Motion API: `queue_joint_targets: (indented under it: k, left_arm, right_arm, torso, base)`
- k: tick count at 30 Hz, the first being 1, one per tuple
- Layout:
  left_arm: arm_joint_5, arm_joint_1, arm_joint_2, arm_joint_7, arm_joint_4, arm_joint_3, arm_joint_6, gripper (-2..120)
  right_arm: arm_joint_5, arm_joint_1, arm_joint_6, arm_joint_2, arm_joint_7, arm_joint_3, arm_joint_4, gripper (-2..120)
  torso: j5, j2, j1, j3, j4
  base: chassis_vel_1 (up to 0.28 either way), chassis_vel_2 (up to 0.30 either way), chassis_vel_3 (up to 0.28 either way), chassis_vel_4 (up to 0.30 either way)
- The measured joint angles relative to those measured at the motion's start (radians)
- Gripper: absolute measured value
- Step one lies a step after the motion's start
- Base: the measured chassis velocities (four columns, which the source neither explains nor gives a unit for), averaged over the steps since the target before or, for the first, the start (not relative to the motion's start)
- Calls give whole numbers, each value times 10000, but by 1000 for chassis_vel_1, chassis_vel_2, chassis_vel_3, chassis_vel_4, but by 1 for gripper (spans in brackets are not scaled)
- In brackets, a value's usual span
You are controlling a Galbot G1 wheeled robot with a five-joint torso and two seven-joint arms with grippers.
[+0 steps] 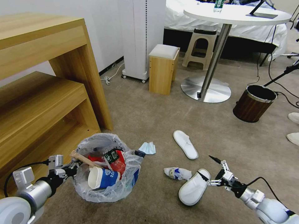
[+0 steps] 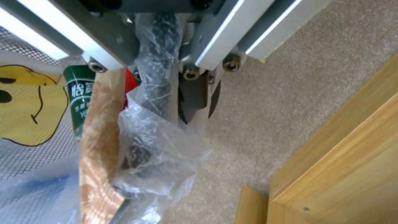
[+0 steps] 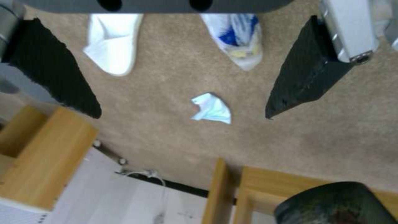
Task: Pick up the trash bin and place the garbage on the floor into it.
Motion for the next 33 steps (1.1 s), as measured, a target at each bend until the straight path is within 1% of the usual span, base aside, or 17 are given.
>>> queue_joint_targets:
  k: [3,5,7,11,16,18,19,20,21,23,24,26,27,33]
  left_arm:
    - [85,64,-70,38,-24,-1,-12,0]
    - [97,71,-84,41,-37,-1,-12,0]
    - [118,89,-129,43,-85,-6,-13,0]
    - [133,98,-166,46,-131,-7,-14,0]
    - [207,164,-204,50,-154,-6,-18,0]
    - [217,206,-207,57,-182,-10,-28,0]
    - [217,254,-184,66,-202,-29,-55,0]
    - [217,254,-184,66,-202,-29,-55,0]
    - [216,275,-150,71,-203,-41,-62,0]
    - [205,275,-93,74,-202,-53,-69,0]
    - [205,275,-93,74,-202,-53,-69,0]
    - [199,246,-67,74,-195,-52,-76,0]
    - [191,220,-53,77,-181,-40,-84,0]
    - [153,204,34,80,-156,-22,-99,0]
  right_arm:
    - [-91,427,-7,97,33,-542,-180,100]
    - [-108,470,-7,106,50,-610,-205,100]
    - [-231,559,-11,126,88,-888,-331,100]
    - [-421,588,-13,156,111,-1064,-489,100]
    - [-459,489,-14,123,152,-999,-569,100]
    - [-446,228,-15,120,169,-734,-614,100]
    - [-495,-237,-15,147,187,-354,-717,100]
    - [-495,-237,-15,147,187,-354,-717,100]
    - [-546,-524,-15,192,232,-114,-792,100]
    - [-630,-973,-16,271,384,305,-854,100]
    - [-630,-973,-16,271,384,305,-854,100]
    - [-673,-1258,-16,370,584,614,-861,100]
    - [-682,-1486,-16,427,735,878,-845,100]
    - [-757,-2020,-43,559,1296,1333,-723,100]
  torso:
    - [0,0,0,0,2]
    - [-2,0,0,0,2]
    - [-3,0,0,0,0]
    - [-1,0,0,0,-1]
    - [-4,-1,0,0,2]
    - [-1,0,0,0,4]
    - [-4,0,0,0,1]
    - [-4,0,0,0,1]
    - [-1,0,0,0,-4]
    - [0,0,0,0,-3]
    - [0,0,0,0,-3]
    - [-1,0,0,-1,-2]
    - [0,0,0,0,2]
    - [-2,0,0,0,0]
  base:
    - [0,0,0,0]
    - [0,0,0,0]
    - [0,0,0,0]
    - [0,0,0,0]
    - [0,0,0,0]
    - [0,0,0,0]
    - [0,0,0,0]
    - [0,0,0,0]
    - [0,0,0,0]
    - [0,0,0,0]
    - [0,0,0,0]
    - [0,0,0,0]
    - [0,0,0,0]
    - [0,0,0,0]
